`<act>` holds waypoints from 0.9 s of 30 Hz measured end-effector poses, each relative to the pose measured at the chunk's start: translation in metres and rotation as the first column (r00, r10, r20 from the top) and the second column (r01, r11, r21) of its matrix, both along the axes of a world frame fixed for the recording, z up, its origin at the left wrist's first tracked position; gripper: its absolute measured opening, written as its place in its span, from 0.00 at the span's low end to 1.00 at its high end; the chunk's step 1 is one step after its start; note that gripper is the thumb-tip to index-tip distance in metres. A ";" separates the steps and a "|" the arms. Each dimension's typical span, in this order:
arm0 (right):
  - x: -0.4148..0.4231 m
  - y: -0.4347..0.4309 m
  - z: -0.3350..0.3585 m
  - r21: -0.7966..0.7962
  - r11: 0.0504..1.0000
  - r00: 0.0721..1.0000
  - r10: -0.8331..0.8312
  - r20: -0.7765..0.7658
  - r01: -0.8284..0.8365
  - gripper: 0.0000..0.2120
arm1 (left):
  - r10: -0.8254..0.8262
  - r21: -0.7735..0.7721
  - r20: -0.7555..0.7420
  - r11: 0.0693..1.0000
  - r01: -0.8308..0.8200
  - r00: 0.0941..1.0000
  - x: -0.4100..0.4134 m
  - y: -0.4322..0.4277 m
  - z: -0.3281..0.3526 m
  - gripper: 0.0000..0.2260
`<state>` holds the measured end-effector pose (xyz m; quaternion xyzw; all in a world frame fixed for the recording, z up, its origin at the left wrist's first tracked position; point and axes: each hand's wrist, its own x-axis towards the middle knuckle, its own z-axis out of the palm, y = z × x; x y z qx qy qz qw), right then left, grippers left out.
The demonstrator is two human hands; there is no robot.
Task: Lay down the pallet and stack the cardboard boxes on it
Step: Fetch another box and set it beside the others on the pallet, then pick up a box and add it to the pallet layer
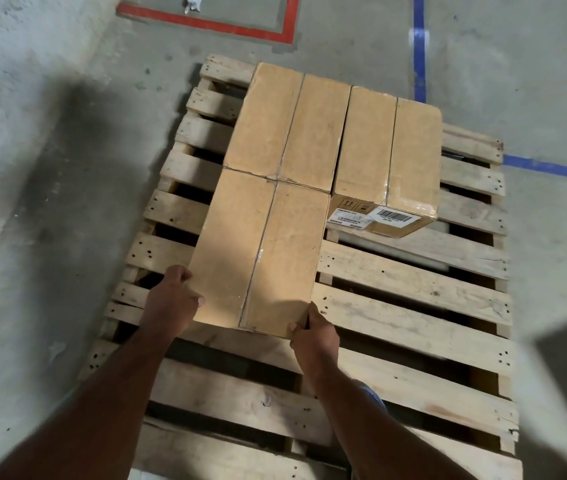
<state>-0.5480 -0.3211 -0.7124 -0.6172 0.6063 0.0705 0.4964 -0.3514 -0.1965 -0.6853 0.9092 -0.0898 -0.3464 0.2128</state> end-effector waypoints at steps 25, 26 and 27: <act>-0.298 -0.188 0.626 -0.684 0.728 0.973 -0.183 -0.144 0.035 0.26 | -0.745 -0.030 0.544 0.442 0.896 0.386 -0.218 -0.273 0.617 0.23; -0.340 -0.184 0.641 -0.684 0.723 0.957 -0.254 -0.139 0.092 0.26 | -0.757 -0.038 0.553 0.393 0.919 0.347 -0.254 -0.286 0.633 0.22; -0.380 -0.180 0.653 -0.679 0.719 0.938 -0.319 -0.138 0.145 0.27 | -0.775 -0.039 0.554 0.340 0.940 0.304 -0.291 -0.296 0.647 0.21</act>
